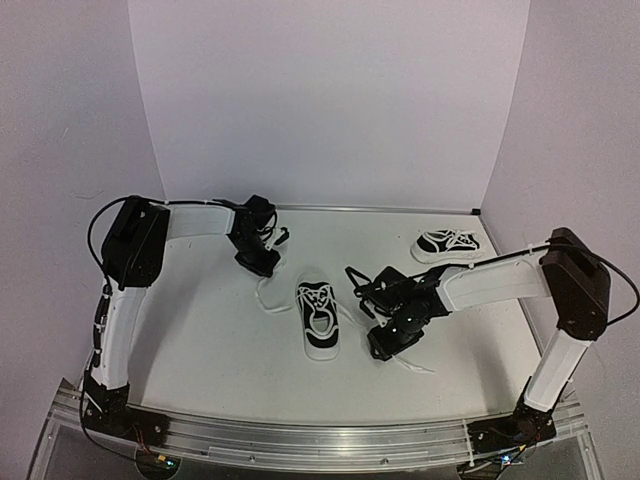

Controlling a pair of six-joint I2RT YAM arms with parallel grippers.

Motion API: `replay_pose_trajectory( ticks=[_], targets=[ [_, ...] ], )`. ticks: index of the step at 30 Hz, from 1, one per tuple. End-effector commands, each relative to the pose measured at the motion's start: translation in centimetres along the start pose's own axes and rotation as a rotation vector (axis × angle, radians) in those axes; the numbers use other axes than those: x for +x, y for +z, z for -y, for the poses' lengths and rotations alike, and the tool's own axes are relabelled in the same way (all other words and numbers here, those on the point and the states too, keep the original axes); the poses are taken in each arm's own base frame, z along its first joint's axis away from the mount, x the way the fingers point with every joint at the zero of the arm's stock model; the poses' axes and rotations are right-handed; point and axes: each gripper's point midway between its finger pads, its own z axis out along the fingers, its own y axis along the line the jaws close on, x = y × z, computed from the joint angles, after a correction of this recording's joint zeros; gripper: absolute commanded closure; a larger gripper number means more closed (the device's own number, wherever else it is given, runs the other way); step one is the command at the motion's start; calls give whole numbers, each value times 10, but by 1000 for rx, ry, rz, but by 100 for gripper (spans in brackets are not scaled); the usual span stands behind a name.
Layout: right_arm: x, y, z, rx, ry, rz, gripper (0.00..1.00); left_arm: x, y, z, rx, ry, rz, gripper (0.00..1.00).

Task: Tie the shoes

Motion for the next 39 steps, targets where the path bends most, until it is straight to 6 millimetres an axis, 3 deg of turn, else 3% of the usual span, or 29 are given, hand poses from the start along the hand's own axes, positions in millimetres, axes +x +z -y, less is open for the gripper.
replay_pose_trajectory(
  ticks=[1, 6, 10, 13, 16, 20, 23, 28, 30, 33, 39],
  targets=[
    [32, 20, 16, 74, 15, -124, 66, -9, -18, 17, 76, -13, 64, 100],
    [31, 20, 15, 72, 9, -122, 99, -23, -48, 24, 97, -17, 146, 100],
    [24, 16, 15, 73, 7, -96, 100, -25, -56, 23, 91, -19, 147, 100],
    [5, 1, 16, 89, 16, -25, 100, -28, -75, 29, 112, -24, 189, 100],
    [-31, -26, 23, 123, 48, 100, 100, -36, -118, 43, 166, -3, 296, 100],
    [-91, -92, 35, 100, 111, 326, 100, -29, -181, 71, 299, 15, 483, 100],
    [-132, -138, 32, 45, 103, 472, 100, -15, -225, 90, 377, 32, 586, 100],
    [-197, -178, -8, -144, -1, 612, 100, 18, -289, 139, 504, 133, 689, 100],
    [-217, -181, -23, -209, -22, 636, 100, 34, -311, 158, 551, 184, 731, 100],
    [-245, -178, -55, -379, -42, 648, 100, 57, -329, 170, 599, 213, 744, 100],
    [-283, -184, -105, -741, 73, 685, 100, 89, -344, 176, 629, 231, 753, 100]
  ],
)
